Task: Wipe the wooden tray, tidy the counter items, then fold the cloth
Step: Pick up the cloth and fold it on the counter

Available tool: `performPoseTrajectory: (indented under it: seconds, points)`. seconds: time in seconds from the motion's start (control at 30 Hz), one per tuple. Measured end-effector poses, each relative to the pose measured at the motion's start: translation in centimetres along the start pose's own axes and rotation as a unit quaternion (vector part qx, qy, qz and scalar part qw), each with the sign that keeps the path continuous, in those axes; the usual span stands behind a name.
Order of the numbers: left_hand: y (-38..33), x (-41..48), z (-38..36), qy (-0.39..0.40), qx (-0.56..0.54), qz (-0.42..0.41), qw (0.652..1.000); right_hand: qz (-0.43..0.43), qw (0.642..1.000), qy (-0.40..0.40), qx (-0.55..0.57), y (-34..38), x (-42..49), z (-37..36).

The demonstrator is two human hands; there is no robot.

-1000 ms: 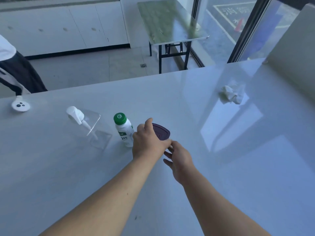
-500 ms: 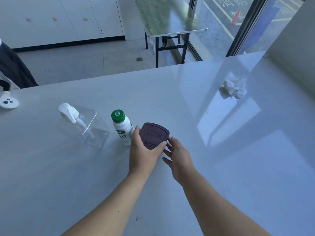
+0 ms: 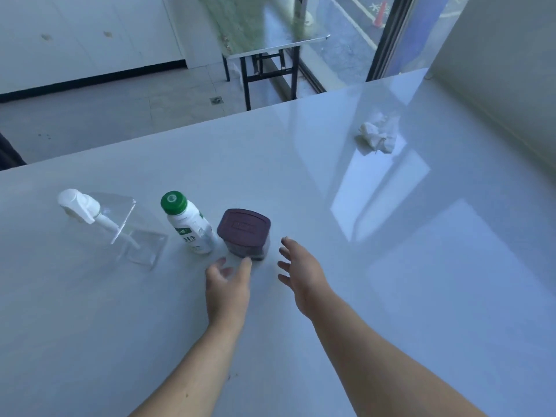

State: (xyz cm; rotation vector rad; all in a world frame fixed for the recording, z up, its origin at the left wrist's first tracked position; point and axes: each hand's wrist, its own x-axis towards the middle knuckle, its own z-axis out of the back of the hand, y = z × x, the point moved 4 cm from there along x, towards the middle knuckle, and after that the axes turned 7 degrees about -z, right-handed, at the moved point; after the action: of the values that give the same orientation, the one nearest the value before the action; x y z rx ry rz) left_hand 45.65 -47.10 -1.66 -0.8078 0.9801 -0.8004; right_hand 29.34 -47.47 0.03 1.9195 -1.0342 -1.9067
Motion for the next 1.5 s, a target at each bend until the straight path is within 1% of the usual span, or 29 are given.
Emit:
performPoseTrajectory:
  seconds: [0.03, 0.07, 0.13, 0.2, 0.27, 0.3, 0.37, 0.47, 0.53, 0.63, 0.7, 0.73, 0.8, 0.87, 0.9, 0.93, 1.03, 1.07, 1.2, 1.3, 1.37, 1.43, 1.47, 1.5]
  points:
    - [0.2, -0.9, -0.6, 0.016, 0.026, -0.001, 1.000, 0.014, 1.000, -0.014, -0.018, 0.0, -0.5, 1.5]
    - [0.4, -1.9, -1.8, 0.050, 0.050, -0.011, 0.997, 0.030, 0.999, -0.031, -0.029, -0.1, -1.2, 3.5]
    - [0.1, -4.4, -4.9, 0.141, 0.105, -0.048, 0.983, 0.064, 0.994, -0.082, -0.045, -0.6, -3.2, 8.6]
    - [-0.8, -7.4, -9.2, 0.223, 0.160, -0.107, 0.956, 0.094, 0.983, -0.143, -0.068, -1.5, -6.0, 14.7]
    - [-1.7, -11.3, -14.2, 0.304, 0.198, -0.160, 0.918, 0.109, 0.969, -0.204, -0.089, -2.8, -9.1, 21.1]
    - [-2.0, -13.7, -16.7, 0.346, 0.217, -0.185, 0.894, 0.113, 0.961, -0.235, -0.097, -3.8, -10.9, 24.4]
    - [-2.3, -19.2, -21.2, 0.426, 0.262, -0.230, 0.835, 0.119, 0.940, -0.295, -0.121, -6.3, -14.7, 30.8]
    - [-1.5, -28.2, -26.5, 0.527, 0.327, -0.283, 0.732, 0.103, 0.908, -0.372, -0.165, -11.3, -21.1, 39.2]
    - [-0.3, -33.8, -29.4, 0.573, 0.362, -0.310, 0.667, 0.083, 0.887, -0.411, -0.193, -15.3, -25.0, 43.9]
    - [2.4, -41.4, -32.7, 0.618, 0.408, -0.338, 0.581, 0.026, 0.855, -0.461, -0.238, -21.7, -30.1, 49.6]
    - [4.6, -46.0, -34.3, 0.637, 0.442, -0.352, 0.524, -0.015, 0.839, -0.472, -0.272, -25.9, -33.1, 52.3]
    - [5.6, -48.1, -34.9, 0.645, 0.460, -0.355, 0.497, -0.035, 0.839, -0.462, -0.286, -27.8, -34.4, 53.4]
    - [7.5, -51.8, -35.9, 0.647, 0.500, -0.365, 0.445, -0.063, 0.853, -0.420, -0.304, -31.1, -36.2, 54.9]
    - [8.9, -54.8, -36.8, 0.626, 0.543, -0.401, 0.391, -0.072, 0.870, -0.375, -0.312, -33.7, -37.1, 56.0]
    - [9.4, -55.9, -37.2, 0.611, 0.562, -0.417, 0.370, -0.068, 0.873, -0.358, -0.323, -34.6, -37.3, 56.3]
    - [9.7, -56.8, -37.6, 0.599, 0.577, -0.425, 0.358, -0.059, 0.873, -0.349, -0.336, -35.2, -37.4, 56.7]
    - [9.9, -58.7, -38.7, 0.587, 0.596, -0.427, 0.344, -0.022, 0.872, -0.338, -0.354, -35.8, -37.5, 57.6]
    - [9.8, -59.2, -39.1, 0.585, 0.593, -0.430, 0.349, -0.011, 0.873, -0.338, -0.351, -35.7, -37.6, 57.9]
    - [7.6, -61.3, -40.3, 0.581, 0.547, -0.461, 0.389, 0.043, 0.880, -0.347, -0.320, -34.9, -38.4, 59.4]
    - [4.8, -63.2, -41.1, 0.593, 0.501, -0.448, 0.443, 0.083, 0.898, -0.379, -0.207, -33.7, -39.7, 62.1]
    - [2.7, -64.5, -41.5, 0.614, 0.473, -0.421, 0.471, 0.116, 0.912, -0.378, -0.112, -32.4, -40.8, 64.3]
    - [0.5, -65.9, -42.0, 0.639, 0.439, -0.412, 0.479, 0.150, 0.922, -0.352, -0.059, -30.7, -41.7, 66.0]
    - [-0.6, -66.5, -42.4, 0.639, 0.428, -0.429, 0.473, 0.158, 0.925, -0.342, -0.051, -29.9, -42.0, 66.7]
    - [-1.8, -67.0, -42.9, 0.629, 0.416, -0.466, 0.463, 0.156, 0.928, -0.336, -0.045, -29.1, -42.3, 67.2]
